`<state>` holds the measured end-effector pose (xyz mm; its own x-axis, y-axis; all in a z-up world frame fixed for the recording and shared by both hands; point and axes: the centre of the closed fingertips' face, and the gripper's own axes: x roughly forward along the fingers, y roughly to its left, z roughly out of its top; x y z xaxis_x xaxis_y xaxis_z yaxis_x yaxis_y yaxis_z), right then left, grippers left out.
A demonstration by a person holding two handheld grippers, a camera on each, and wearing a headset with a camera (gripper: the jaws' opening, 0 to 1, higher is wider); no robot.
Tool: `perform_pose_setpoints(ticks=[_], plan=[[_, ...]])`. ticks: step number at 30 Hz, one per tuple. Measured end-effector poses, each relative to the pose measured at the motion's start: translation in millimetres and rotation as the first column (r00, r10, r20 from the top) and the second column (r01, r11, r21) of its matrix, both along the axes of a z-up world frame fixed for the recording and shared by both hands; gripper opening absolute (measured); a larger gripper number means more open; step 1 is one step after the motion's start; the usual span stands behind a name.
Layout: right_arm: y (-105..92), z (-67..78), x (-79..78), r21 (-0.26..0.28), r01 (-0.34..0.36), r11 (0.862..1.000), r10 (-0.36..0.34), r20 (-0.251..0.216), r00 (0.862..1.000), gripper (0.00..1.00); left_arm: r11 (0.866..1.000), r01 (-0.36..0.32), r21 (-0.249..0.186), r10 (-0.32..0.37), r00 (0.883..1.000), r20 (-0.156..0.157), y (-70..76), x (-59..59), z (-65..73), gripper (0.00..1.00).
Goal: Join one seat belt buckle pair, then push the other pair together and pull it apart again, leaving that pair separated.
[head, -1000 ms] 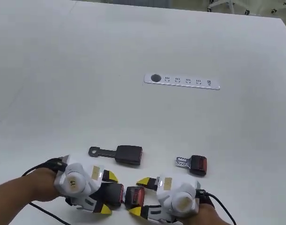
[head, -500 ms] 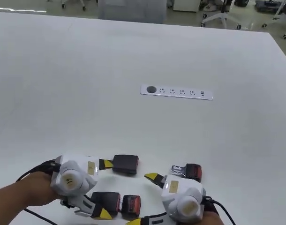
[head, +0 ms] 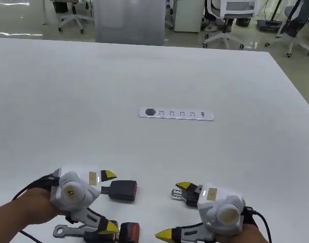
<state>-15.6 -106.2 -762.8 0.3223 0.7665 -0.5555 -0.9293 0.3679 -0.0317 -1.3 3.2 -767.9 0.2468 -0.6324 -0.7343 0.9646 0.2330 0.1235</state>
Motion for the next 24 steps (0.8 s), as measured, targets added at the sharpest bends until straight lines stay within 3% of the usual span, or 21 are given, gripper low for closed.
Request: perform_pose_setpoints(ticks=[8, 11, 14, 24], plan=[[-32.3, 5.2, 21.3, -0.017, 0.027, 0.999, -0.027, 0.008, 1.000, 0.81, 0.999, -0.041, 0.019, 0.040, 0.998, 0.040, 2.1, 28.1, 4.8, 0.83], [-39.6, 3.4, 27.9, -0.023, 0.020, 1.000, -0.020, 0.005, 1.000, 0.80, 0.998, -0.060, 0.003, 0.059, 0.998, 0.034, 1.1, 35.1, 4.8, 0.83], [-43.9, -0.4, 33.4, -0.022, 0.017, 1.000, -0.017, -0.013, 1.000, 0.82, 0.998, -0.065, 0.013, 0.065, 0.997, 0.034, 2.3, 39.8, -1.0, 0.84], [-55.3, -23.4, 45.7, -0.048, 0.000, 0.999, -0.003, -0.067, 0.998, 0.81, 0.996, -0.089, -0.014, 0.088, 0.995, -0.037, 6.9, 49.0, -22.1, 0.84]])
